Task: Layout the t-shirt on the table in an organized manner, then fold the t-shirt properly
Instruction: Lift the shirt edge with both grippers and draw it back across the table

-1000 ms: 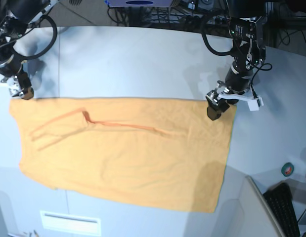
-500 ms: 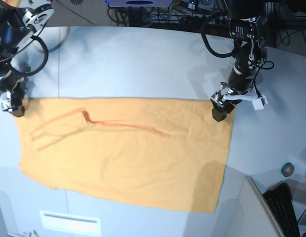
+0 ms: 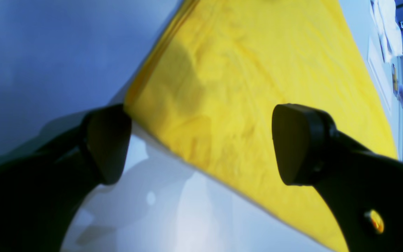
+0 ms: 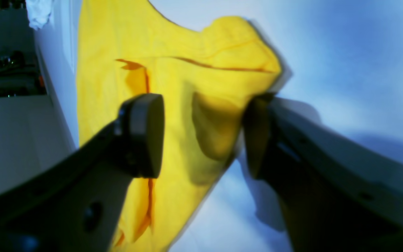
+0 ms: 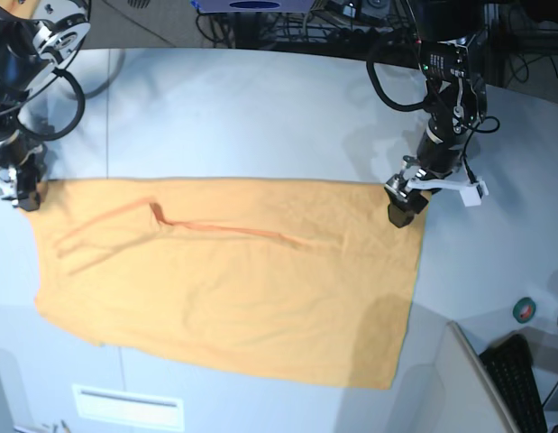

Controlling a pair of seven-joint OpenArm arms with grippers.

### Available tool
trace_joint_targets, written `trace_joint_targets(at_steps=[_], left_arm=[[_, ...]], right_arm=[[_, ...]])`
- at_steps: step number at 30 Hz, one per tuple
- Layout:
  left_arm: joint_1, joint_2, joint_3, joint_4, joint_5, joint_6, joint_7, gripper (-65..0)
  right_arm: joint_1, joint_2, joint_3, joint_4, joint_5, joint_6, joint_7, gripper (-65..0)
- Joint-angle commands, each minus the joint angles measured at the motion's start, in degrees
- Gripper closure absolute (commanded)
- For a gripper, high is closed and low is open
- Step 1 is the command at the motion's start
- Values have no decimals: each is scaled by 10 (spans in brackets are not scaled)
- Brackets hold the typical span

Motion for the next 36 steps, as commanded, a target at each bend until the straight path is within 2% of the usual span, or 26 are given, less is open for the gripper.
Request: trace_joint_targets(at_steps=[1,3,9,11,13,15,16,19,20,25,27,29,32,36], left_arm=[[-6,-2,-1,-5,-1,5,5,-607],[-18,-2,-1,-26,-1,5,7,-607],[-24,-3,3,-40,-1,5,4,-606],[-25,-3,2,-40,-1,5,4,-571],[-25,-3,-1,-41,-1,5,4,-466],[-25,-3,-1,-41,-1,5,4,-334],[-25,-3,-2,-41,-1,5,4,-273],[-25,-3,-2,-41,-1,5,4,-74],[-25,-3,-2,-41,-1,5,4,-15],[-17,-3,-1,-11,-1,8,8,0],[-10,-4,3,15,-1,10,9,0],[-6,-13,8,45,-1,34,11,0],[-11,-30,33,91,-1,66,45,0],[-42,-37,46,159,-3,72,106,0]], right_arm=[[1,-2,-1,-7,-30,-24,-19,-269],[1,-2,-1,-7,-30,-24,-19,-221],[1,-3,-1,-7,-30,-24,-19,-216],[1,-3,-1,-8,-30,-24,-19,-215],[1,-3,-1,-8,-30,-24,-19,-213],[1,-3,-1,-8,-30,-24,-19,-197],[1,-4,-1,-8,-30,-24,-19,-171],[1,-4,-1,-8,-30,-23,-19,-24],[1,-4,-1,-8,-30,-23,-19,0],[-2,-3,-1,-2,-30,-23,-25,0],[-4,-3,-1,34,-30,-23,-49,0],[-8,-5,-1,96,-30,-24,-89,0],[0,-6,-1,175,-30,-26,-148,0],[38,-4,-1,241,-29,-77,-220,0]])
